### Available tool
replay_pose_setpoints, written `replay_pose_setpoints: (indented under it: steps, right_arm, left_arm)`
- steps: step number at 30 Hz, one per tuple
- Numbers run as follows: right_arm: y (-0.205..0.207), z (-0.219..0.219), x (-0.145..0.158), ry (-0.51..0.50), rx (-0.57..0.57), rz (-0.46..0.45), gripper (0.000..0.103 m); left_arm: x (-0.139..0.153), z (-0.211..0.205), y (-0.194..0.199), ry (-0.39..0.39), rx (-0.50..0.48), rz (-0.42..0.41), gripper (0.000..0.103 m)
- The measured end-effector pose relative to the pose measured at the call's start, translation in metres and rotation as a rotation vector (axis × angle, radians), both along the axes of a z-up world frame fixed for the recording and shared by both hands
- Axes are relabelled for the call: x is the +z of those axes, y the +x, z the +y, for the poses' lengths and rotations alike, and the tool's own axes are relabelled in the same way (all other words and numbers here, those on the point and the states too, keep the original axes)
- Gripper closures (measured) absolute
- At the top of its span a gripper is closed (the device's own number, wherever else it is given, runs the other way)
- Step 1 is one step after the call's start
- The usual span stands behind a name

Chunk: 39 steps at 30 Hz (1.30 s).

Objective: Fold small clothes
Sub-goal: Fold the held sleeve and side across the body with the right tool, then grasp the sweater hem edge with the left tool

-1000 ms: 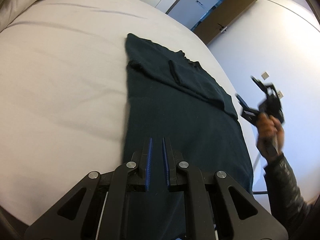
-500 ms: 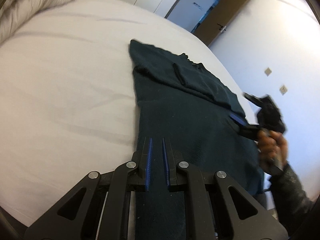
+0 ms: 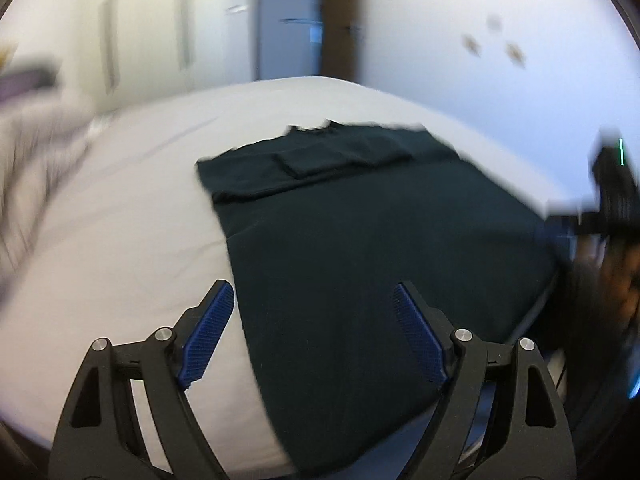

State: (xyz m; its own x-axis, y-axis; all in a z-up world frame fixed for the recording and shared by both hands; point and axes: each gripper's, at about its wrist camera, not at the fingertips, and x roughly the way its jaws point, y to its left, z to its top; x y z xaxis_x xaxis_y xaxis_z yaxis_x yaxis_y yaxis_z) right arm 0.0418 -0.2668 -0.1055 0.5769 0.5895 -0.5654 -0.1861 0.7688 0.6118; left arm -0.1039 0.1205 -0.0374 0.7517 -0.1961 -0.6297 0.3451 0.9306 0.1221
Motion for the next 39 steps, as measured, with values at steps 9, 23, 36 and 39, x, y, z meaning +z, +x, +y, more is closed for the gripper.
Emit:
replay_pose_setpoints:
  steps: [9, 23, 36, 39]
  right_arm:
    - [-0.032, 0.022, 0.012, -0.189, -0.001, -0.143, 0.021]
    - [-0.026, 0.029, 0.012, -0.209, -0.016, -0.131, 0.021]
    - [-0.028, 0.029, 0.018, -0.276, -0.013, -0.151, 0.021]
    - [-0.038, 0.033, 0.025, -0.394, 0.019, -0.189, 0.021]
  left_arm:
    - [-0.068, -0.056, -0.069, 0.552, -0.223, -0.058, 0.021]
    - [-0.148, -0.067, -0.071, 0.962, -0.248, -0.118, 0.018]
    - [-0.108, -0.053, -0.087, 0.961, -0.154, -0.405, 0.044]
    - [-0.101, -0.051, -0.083, 0.921, -0.168, -0.363, 0.061]
